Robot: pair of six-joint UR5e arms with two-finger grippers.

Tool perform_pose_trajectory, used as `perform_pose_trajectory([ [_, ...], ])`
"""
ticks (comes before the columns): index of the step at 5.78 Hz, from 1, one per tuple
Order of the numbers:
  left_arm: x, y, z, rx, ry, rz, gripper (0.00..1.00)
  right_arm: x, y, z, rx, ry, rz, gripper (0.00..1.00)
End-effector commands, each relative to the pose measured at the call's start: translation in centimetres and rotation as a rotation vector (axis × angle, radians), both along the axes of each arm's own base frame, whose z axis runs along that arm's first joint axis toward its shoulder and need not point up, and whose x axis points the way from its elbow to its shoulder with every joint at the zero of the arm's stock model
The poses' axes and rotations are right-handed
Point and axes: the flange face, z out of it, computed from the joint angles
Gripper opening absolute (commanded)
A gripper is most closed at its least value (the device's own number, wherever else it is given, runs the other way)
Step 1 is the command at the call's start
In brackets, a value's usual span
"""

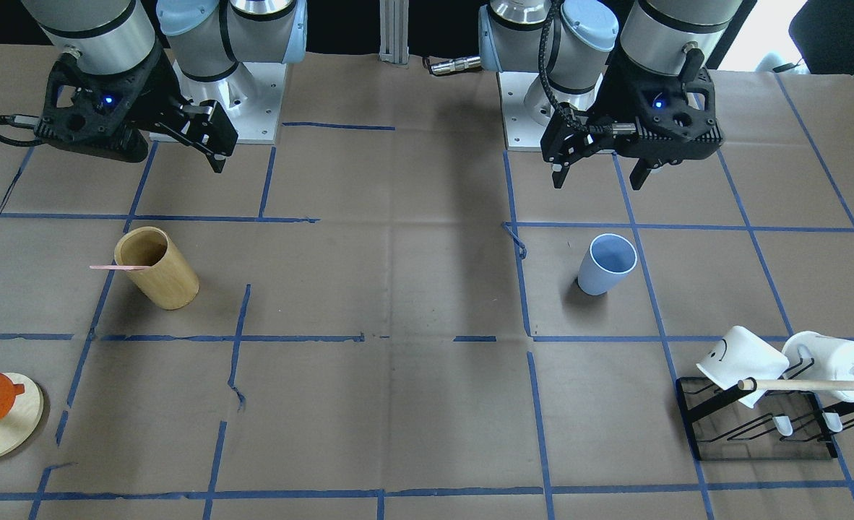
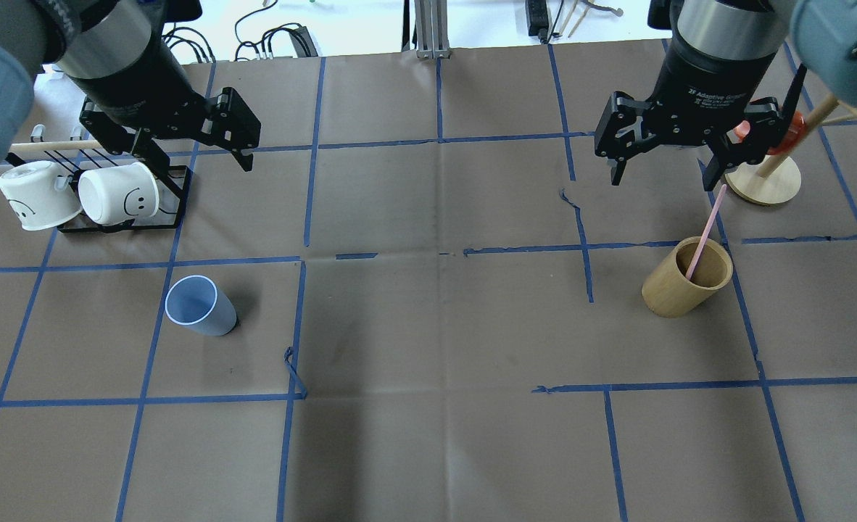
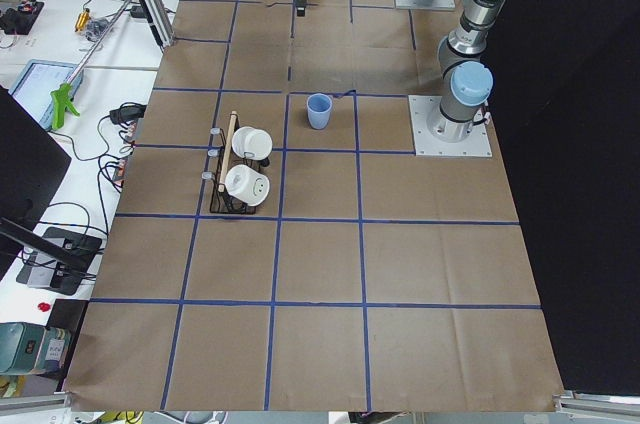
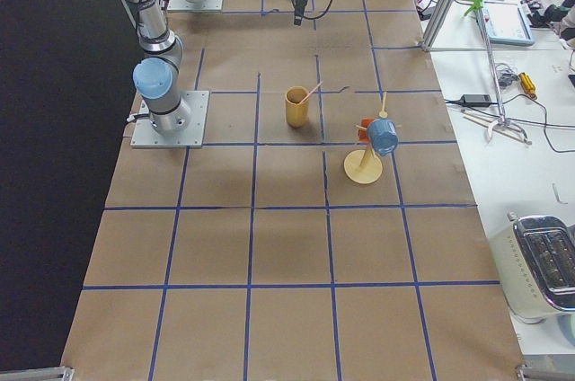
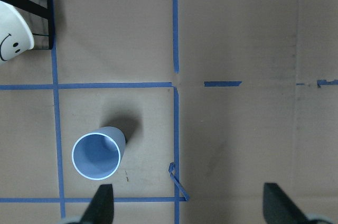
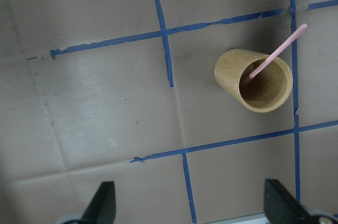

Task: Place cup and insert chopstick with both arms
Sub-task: 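Lower the left gripper onto the blue cup while the right approaches the chopstick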

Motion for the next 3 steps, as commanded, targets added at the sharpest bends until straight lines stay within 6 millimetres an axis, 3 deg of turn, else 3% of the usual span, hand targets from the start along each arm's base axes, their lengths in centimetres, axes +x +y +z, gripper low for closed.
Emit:
perform_pose_trajectory([
  [1, -0.01, 0.01, -0.09, 0.004, 0.000, 0.003, 0.98, -0.12, -0.03, -0.05, 0.001, 0.000, -0.003, 1.00],
  [3, 0.28, 0.08, -0.31, 0.013, 0.001, 0.009, 0.98, 0.09, -0.16, 0.22, -0.016, -0.006, -0.004, 1.00],
])
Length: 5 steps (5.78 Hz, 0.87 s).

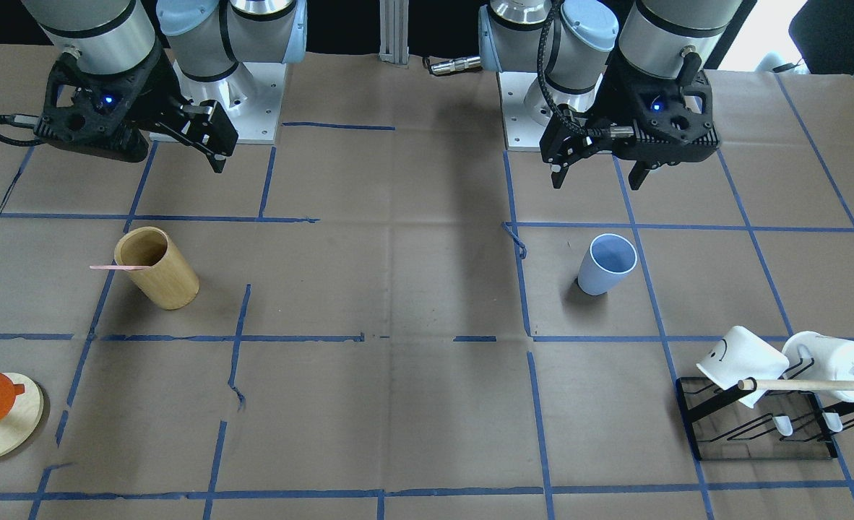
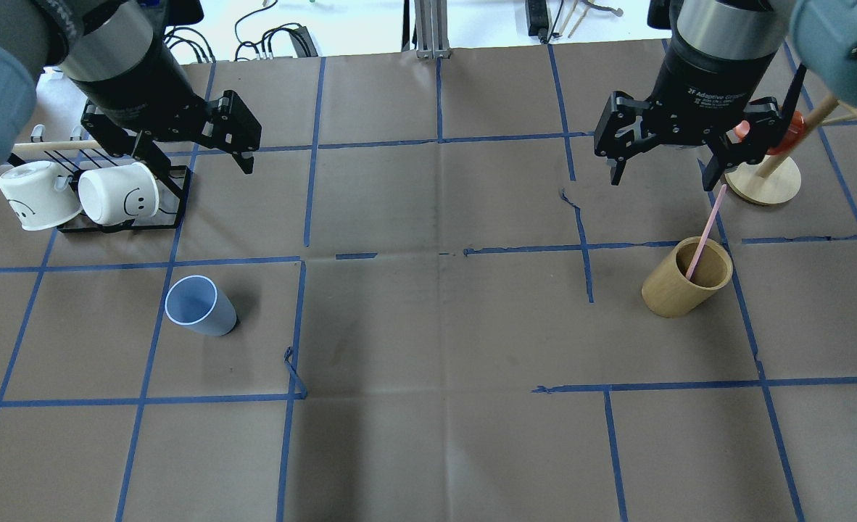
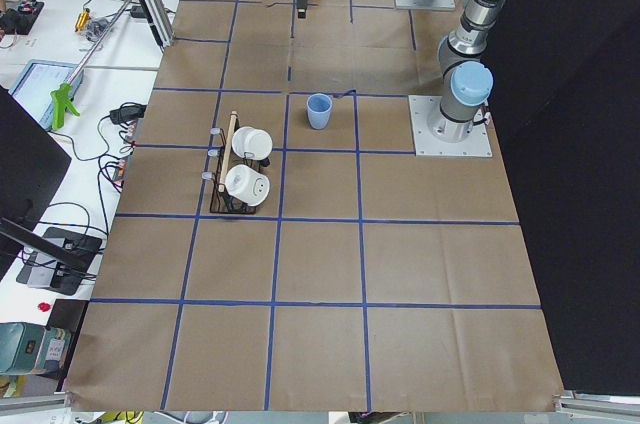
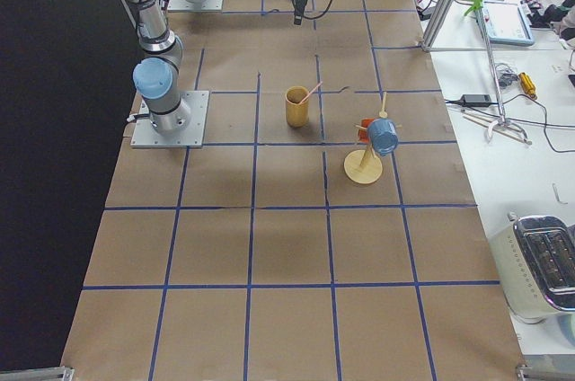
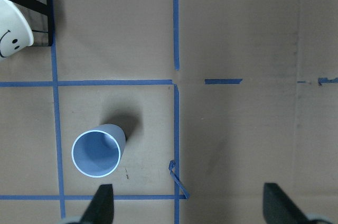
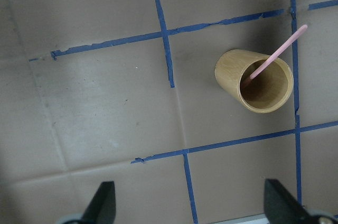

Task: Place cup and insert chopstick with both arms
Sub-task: 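Lower the left gripper onto the blue cup while the right approaches the chopstick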

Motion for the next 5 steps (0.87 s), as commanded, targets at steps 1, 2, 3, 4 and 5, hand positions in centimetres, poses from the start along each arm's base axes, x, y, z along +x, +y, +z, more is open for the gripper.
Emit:
perform_pose_trajectory([
  [1, 0.5, 0.0, -2.0, 0.057, -0.002, 0.003, 0.98, -0.2, -0.2, 0.2, -0.016, -0.003, -0.004, 1.00],
  [2, 1.4, 0.9, -7.3, 0.156, 0.001, 0.011, 0.98, -0.5, -0.3, 0.4, -0.022, -0.003, -0.007, 1.00],
  [3, 2.3, 2.3, -11.0, 0.151, -0.025, -0.089, 0.97, -1.0, -0.7, 0.3, -0.020, -0.002, 0.002, 1.00],
  [4, 4.9, 2.5, -16.7, 0.147, -0.044, -0.095, 0.97, -2.6, -1.2, 0.4, -0.024, 0.002, 0.033, 1.00],
  [5, 6.7, 3.5, -20.8, 0.120, -0.041, -0.119, 0.96, -5.9, -2.3, 0.4, -0.058, 0.001, 0.131, 1.00],
])
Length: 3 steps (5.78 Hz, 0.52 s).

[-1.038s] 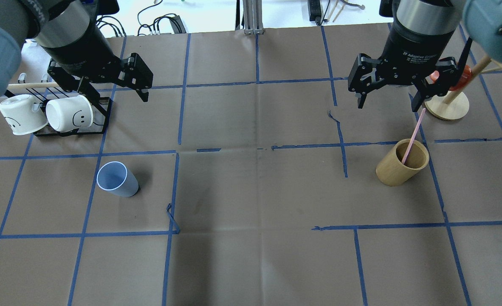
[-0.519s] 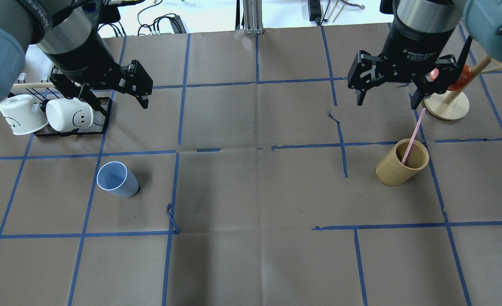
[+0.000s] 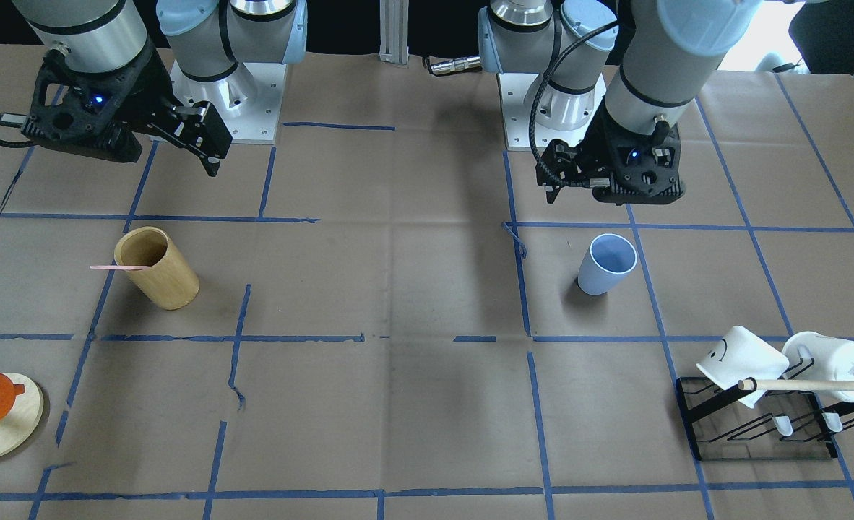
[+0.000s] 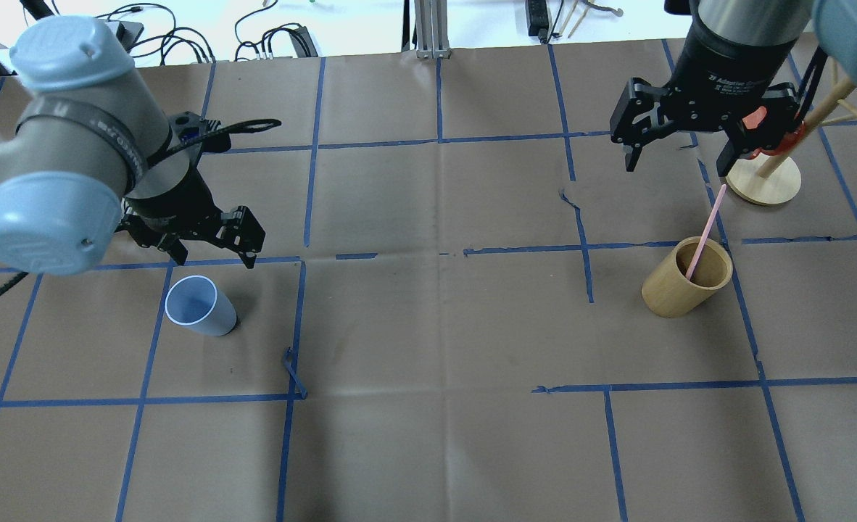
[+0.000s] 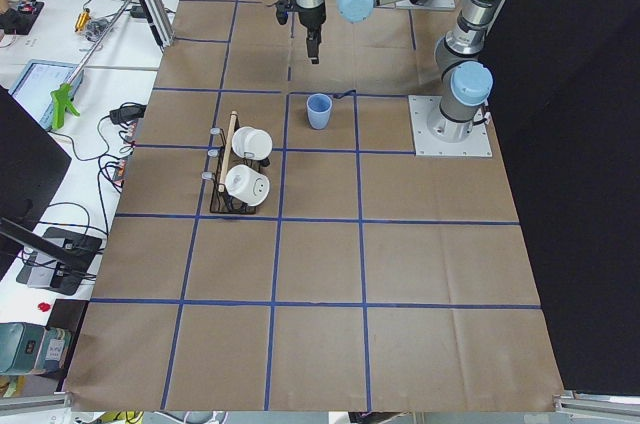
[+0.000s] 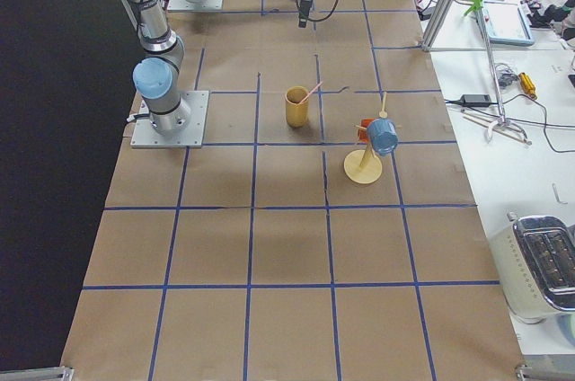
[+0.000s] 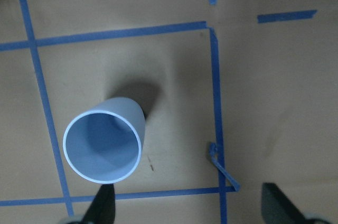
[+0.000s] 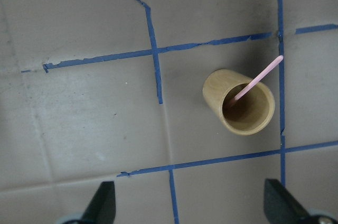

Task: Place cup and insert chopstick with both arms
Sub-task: 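Lower the left gripper onto the blue cup while the right approaches the chopstick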

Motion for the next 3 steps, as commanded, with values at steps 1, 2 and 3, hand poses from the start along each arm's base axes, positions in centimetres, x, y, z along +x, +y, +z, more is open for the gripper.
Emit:
perform_pose_trajectory([
  [1, 2.4, 1.9, -6.4, -0.015, 0.000, -0.023, 0.96, -7.2, -1.8, 0.1, -0.057, -0.003, 0.065, 1.00],
  [2, 2.5, 1.0, -8.8, 0.001, 0.003, -0.029, 0.96, -11.1, -2.2, -1.3, -0.082, -0.005, -0.011, 1.00],
  [3, 2.5, 0.6, -9.6, 0.016, 0.007, -0.031, 0.66, -12.4, -2.4, -4.1, -0.153, 0.015, -0.037, 1.00],
])
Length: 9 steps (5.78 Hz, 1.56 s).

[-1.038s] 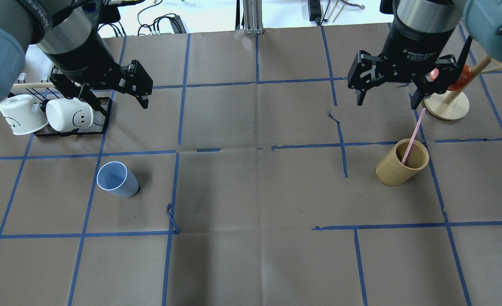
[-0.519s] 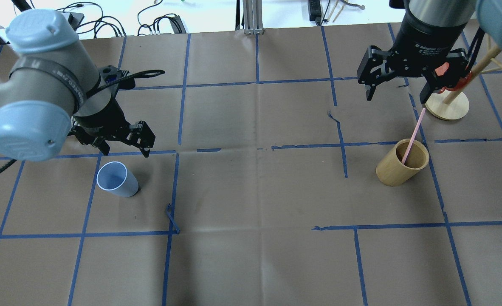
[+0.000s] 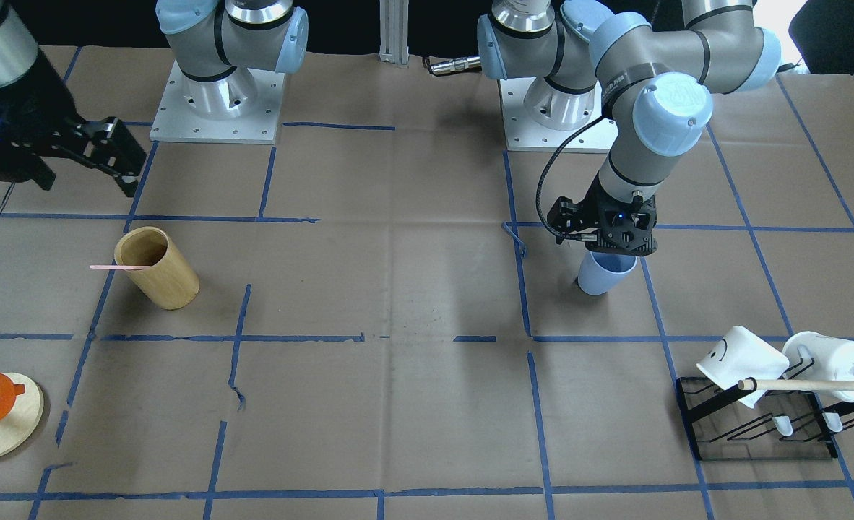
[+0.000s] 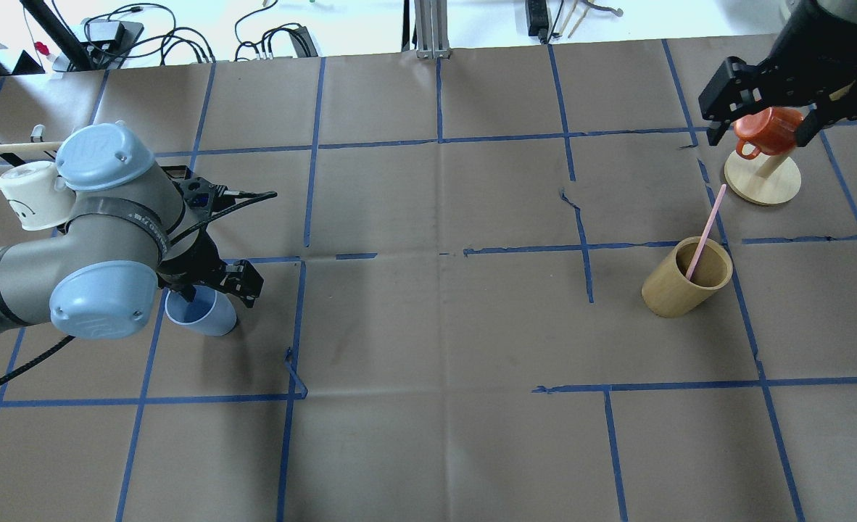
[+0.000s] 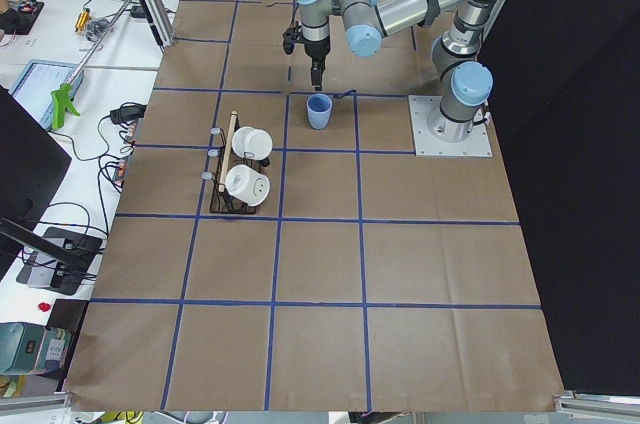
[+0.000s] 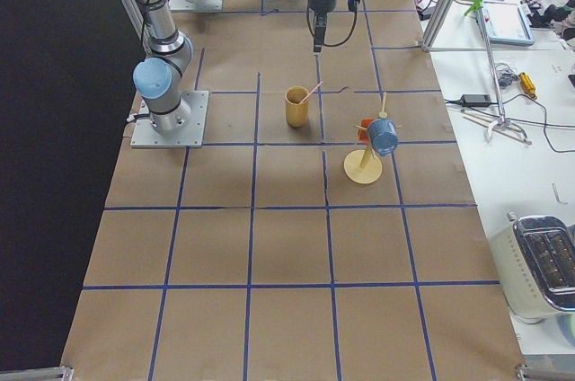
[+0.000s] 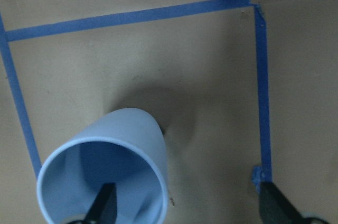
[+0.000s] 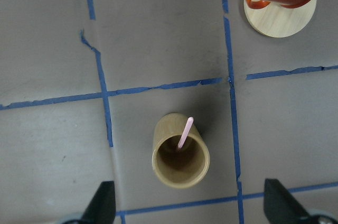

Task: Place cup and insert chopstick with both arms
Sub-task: 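Grasp the blue cup with the left gripper while the right grasps the pink chopstick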

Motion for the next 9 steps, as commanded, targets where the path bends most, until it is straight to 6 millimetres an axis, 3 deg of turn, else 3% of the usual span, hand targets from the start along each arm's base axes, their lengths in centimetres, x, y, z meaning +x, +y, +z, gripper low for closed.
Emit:
perform_pose_trajectory([
  [1, 0.1, -0.4, -1.1, 0.010, 0.002, 0.002, 0.25, -1.4, 0.4, -5.6, -0.104, 0.016, -0.035, 1.00],
  [2, 0.1, -0.4, -1.1, 0.010, 0.001, 0.003, 0.07, -0.5, 0.9, -8.9, -0.138, -0.033, -0.024, 1.00],
  [4, -0.5, -0.9, 0.1, -0.007, -0.012, -0.007, 0.00, 0.3, 2.5, -14.1, -0.152, -0.036, -0.019, 1.00],
  [5, -1.9, -2.3, 1.2, -0.013, -0.013, 0.002, 0.00, 0.3, 2.8, -14.8, -0.156, -0.025, -0.021, 1.00],
  [6, -6.1, -4.7, 4.3, -0.049, -0.014, 0.074, 0.00, 0.2, 2.8, -14.8, -0.154, -0.020, -0.022, 0.79],
  [7, -11.8, -9.0, 5.9, -0.094, -0.012, 0.081, 0.00, 0.2, 2.7, -14.8, -0.156, -0.022, -0.017, 0.55],
  [8, -19.5, -12.1, 5.7, -0.133, -0.005, 0.111, 0.00, 0.2, 2.7, -14.8, -0.158, -0.023, -0.010, 0.41],
  [9, -27.1, -12.6, 5.0, -0.159, 0.004, 0.194, 0.00, 0.3, 2.6, -14.5, -0.164, -0.025, -0.010, 0.27],
])
